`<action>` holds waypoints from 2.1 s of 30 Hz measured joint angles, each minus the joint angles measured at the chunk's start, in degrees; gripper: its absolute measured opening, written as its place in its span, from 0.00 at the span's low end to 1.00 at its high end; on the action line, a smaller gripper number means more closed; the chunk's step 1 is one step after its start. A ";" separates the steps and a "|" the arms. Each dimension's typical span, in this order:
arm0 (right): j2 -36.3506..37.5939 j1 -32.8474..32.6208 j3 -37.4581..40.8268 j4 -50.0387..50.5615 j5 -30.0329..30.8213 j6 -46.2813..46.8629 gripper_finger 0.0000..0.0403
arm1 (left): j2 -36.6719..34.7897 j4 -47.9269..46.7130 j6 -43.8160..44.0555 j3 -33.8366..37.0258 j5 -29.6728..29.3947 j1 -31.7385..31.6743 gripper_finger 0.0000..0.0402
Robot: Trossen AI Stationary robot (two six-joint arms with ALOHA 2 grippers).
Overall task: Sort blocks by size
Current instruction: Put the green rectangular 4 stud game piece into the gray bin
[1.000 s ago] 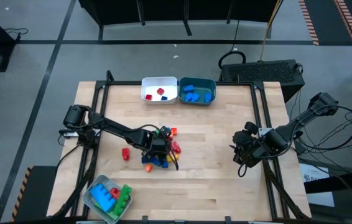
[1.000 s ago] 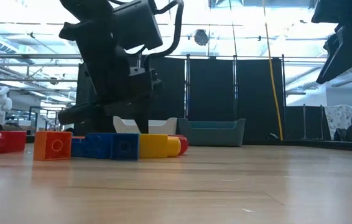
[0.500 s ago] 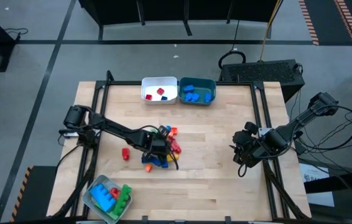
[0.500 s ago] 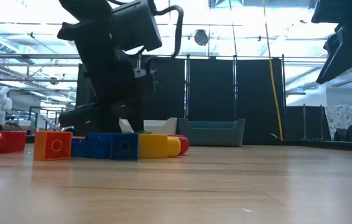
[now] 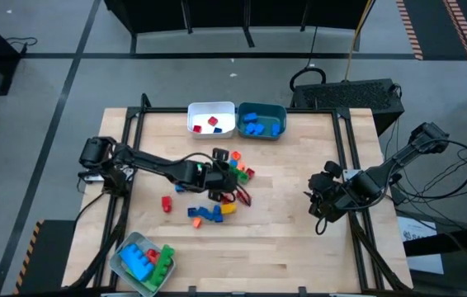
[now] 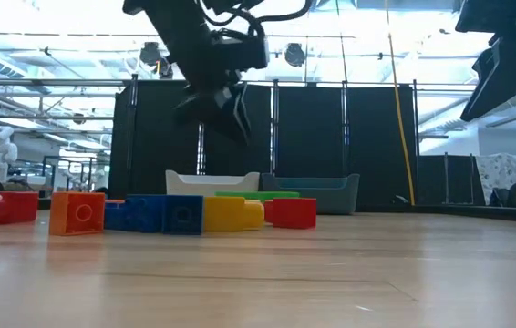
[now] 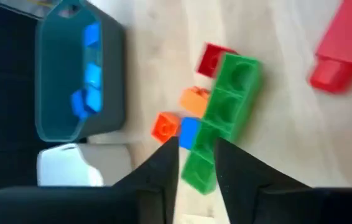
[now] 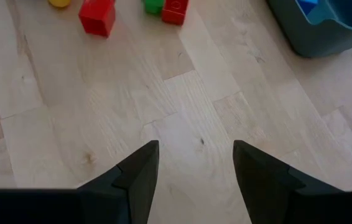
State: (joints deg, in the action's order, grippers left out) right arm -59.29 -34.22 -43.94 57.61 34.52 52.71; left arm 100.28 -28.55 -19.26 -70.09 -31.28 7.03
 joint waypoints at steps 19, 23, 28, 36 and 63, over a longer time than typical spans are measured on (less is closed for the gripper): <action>0.02 0.00 0.01 -0.59 -0.07 -1.81 0.48 | -2.69 -0.37 6.65 0.03 6.20 0.20 0.07; 0.02 -0.01 0.01 -0.59 -0.07 -1.39 0.48 | -2.47 -0.66 4.76 0.09 14.29 -4.82 0.08; 0.02 0.00 0.02 -0.59 -0.07 -1.41 0.48 | -1.87 -0.25 5.02 0.07 20.80 -9.88 0.20; 0.02 0.00 0.02 -0.59 -0.07 -2.43 0.48 | 1.50 0.91 5.43 0.05 21.39 -12.31 0.48; 0.01 -0.01 0.01 -0.57 -0.04 -2.86 0.48 | 12.38 0.38 0.91 -1.26 22.95 -13.35 0.56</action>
State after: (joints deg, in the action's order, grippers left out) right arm -59.27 -34.23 -43.93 57.04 34.48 49.84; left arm 112.66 -28.17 -18.35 -71.35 -8.33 -6.32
